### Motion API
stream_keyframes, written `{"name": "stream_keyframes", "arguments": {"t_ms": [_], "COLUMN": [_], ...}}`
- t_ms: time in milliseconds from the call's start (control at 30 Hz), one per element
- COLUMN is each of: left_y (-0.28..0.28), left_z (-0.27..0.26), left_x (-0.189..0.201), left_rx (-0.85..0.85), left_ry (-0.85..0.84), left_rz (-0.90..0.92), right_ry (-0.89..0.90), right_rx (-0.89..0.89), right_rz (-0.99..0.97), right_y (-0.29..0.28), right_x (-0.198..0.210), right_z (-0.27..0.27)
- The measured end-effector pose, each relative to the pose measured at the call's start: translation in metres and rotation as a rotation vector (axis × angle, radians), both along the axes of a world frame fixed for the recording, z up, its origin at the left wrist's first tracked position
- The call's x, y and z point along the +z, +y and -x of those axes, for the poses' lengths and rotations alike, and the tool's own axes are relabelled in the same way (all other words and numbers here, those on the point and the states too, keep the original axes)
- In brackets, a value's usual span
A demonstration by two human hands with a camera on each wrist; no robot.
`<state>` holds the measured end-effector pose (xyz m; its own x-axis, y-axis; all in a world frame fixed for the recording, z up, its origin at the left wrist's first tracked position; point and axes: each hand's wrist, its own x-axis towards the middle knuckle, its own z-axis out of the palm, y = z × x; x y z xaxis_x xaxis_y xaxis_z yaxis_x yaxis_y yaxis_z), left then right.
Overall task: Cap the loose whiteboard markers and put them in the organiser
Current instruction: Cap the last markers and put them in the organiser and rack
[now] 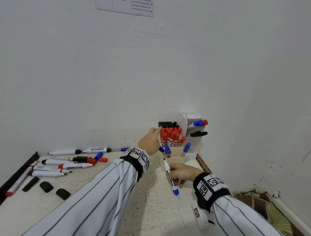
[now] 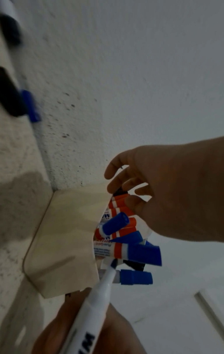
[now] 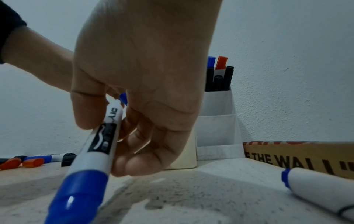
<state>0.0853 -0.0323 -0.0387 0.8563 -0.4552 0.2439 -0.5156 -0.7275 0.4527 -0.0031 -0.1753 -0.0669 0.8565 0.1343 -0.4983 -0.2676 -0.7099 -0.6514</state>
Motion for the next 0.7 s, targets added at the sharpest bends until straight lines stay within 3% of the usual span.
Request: {"name": "stream_keyframes", "arguments": {"t_ms": [100,333,500,700], "left_y": [0.015,0.086,0.133,0.168], "left_z": [0.005,0.009,0.000,-0.018], "left_x": [-0.008,-0.037,-0.045,-0.049], "left_rx": [0.069,0.318,0.573,0.530], "left_ry": [0.104,0.239,0.310,0.279], "left_rz": [0.111,-0.165,-0.484,-0.519], "right_ry": [-0.016,0.023,0.027,0.070], "right_rx": [-0.020,-0.120,-0.084,-0.032], "right_rz": [-0.015,-0.129,-0.127,-0.115], "right_y": [0.005,0.024,0.046,0.073], "right_x": [-0.001,0.001,0.005,0.003], "right_z": [0.000,-0.003,-0.011,-0.029]}}
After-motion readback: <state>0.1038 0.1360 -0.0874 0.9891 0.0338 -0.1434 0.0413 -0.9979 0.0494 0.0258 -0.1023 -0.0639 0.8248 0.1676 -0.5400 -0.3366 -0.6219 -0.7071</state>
